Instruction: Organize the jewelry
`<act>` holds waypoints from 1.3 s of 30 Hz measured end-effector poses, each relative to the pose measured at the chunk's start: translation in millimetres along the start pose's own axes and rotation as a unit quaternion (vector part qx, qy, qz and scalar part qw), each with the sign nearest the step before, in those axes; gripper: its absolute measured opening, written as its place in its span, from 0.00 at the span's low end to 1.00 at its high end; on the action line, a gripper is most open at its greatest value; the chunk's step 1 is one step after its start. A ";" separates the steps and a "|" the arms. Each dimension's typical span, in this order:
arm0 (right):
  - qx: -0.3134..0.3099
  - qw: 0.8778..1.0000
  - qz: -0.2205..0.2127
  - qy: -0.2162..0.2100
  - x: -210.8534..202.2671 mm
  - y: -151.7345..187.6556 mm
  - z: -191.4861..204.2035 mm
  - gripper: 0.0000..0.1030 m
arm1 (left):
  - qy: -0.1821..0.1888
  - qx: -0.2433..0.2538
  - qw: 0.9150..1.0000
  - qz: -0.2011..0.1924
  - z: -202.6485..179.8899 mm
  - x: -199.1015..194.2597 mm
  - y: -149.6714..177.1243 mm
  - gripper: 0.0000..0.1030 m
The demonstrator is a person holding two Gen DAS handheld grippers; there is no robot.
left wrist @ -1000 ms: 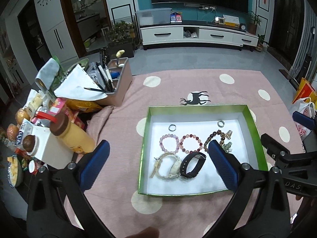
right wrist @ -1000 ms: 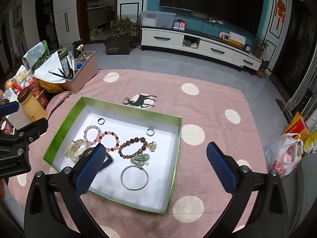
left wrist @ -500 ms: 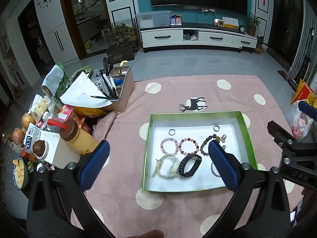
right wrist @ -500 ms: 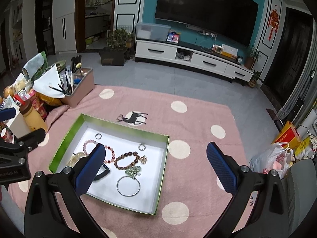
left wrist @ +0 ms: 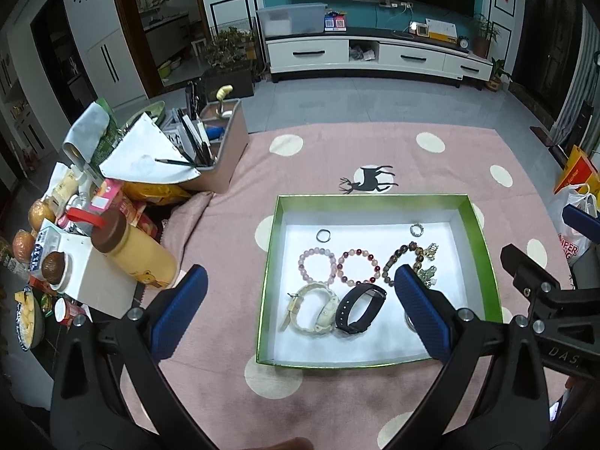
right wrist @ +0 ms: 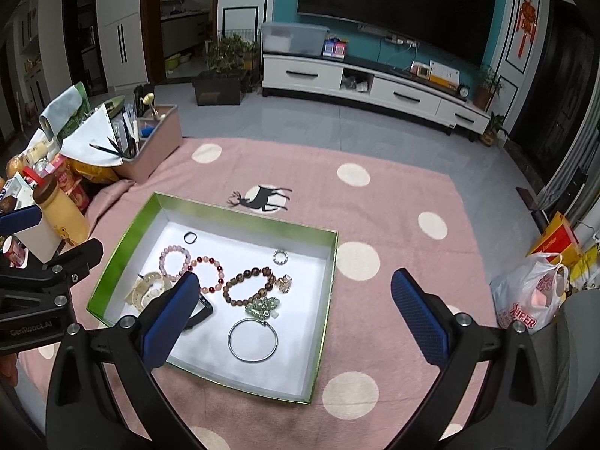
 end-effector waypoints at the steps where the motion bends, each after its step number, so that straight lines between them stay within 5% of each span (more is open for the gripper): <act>1: 0.001 1.000 0.002 0.000 2.3 0.9 -0.8 0.99 | 0.002 0.000 1.000 0.003 0.4 4.1 0.5 0.98; 39: 0.005 0.999 0.034 -0.005 40.7 11.3 5.0 0.99 | -0.003 0.006 1.000 0.025 4.1 46.0 8.8 0.98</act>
Point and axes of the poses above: each gripper's, at about its wrist camera, not at the fingertips, and x roughly the way its jaws point, z to its left, y to its underside, the point moved 6 cm from there along x, roughly the way its jaws point, and after that the axes turned 7 degrees about x, right-handed, at the moved point
